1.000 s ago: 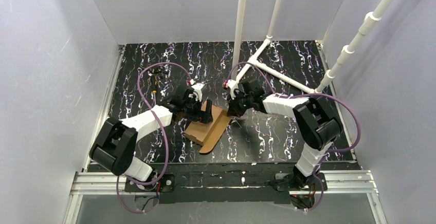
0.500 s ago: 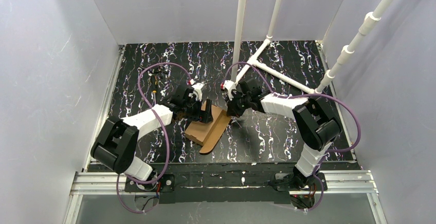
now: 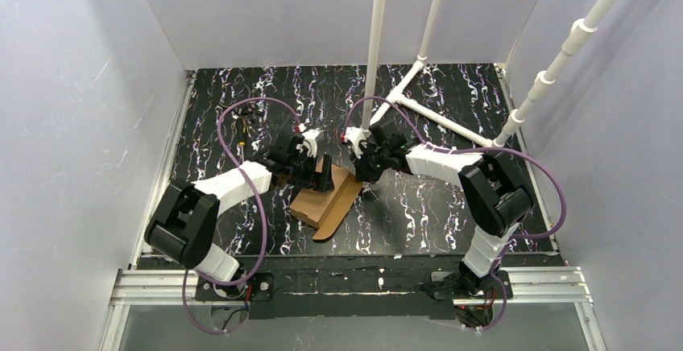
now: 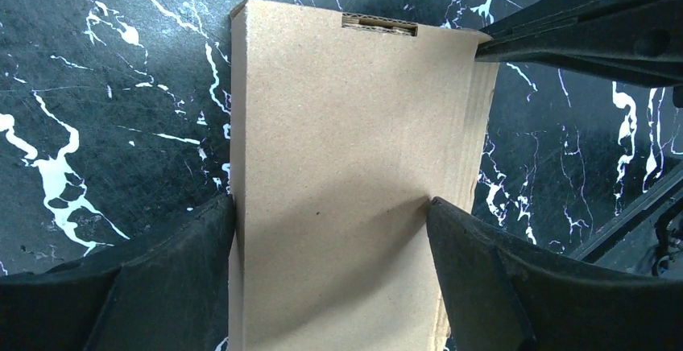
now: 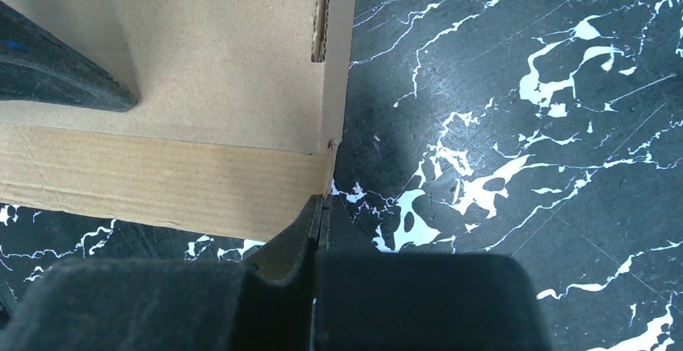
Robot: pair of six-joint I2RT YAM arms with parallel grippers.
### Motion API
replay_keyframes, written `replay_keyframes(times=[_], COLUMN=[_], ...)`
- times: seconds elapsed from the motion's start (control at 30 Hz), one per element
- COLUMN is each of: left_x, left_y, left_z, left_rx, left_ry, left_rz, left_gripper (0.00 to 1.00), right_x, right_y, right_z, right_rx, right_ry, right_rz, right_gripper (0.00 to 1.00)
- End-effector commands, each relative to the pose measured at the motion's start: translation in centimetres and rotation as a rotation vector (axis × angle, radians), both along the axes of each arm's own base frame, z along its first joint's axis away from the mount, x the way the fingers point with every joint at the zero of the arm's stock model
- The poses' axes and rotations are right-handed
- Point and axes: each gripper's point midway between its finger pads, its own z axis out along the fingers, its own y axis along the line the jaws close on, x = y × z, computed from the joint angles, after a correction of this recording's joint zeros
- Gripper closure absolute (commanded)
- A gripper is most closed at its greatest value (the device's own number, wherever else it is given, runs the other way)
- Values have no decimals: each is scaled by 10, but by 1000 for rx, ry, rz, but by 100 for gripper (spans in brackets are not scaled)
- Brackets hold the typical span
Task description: Fold the paper box
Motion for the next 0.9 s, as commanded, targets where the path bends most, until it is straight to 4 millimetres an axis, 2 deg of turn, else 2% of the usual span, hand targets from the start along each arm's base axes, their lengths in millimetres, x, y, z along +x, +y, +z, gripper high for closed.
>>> replay_keyframes(times=[0.0, 0.23, 0.87], left_x=[-3, -2, -3], left_y=[12, 16, 17], left_z=[-15, -15, -19], left_rx=[47, 36, 27], left_ry=[67, 77, 99], left_rz=[42, 69, 73], left_gripper=[17, 17, 18], right_x=[-10, -13, -16], right_y=[15, 9, -1], right_z=[9, -5, -15], right_rx=[39, 46, 100], right_ry=[13, 39, 14], right_rz=[78, 36, 14], right_gripper=[99, 99, 99])
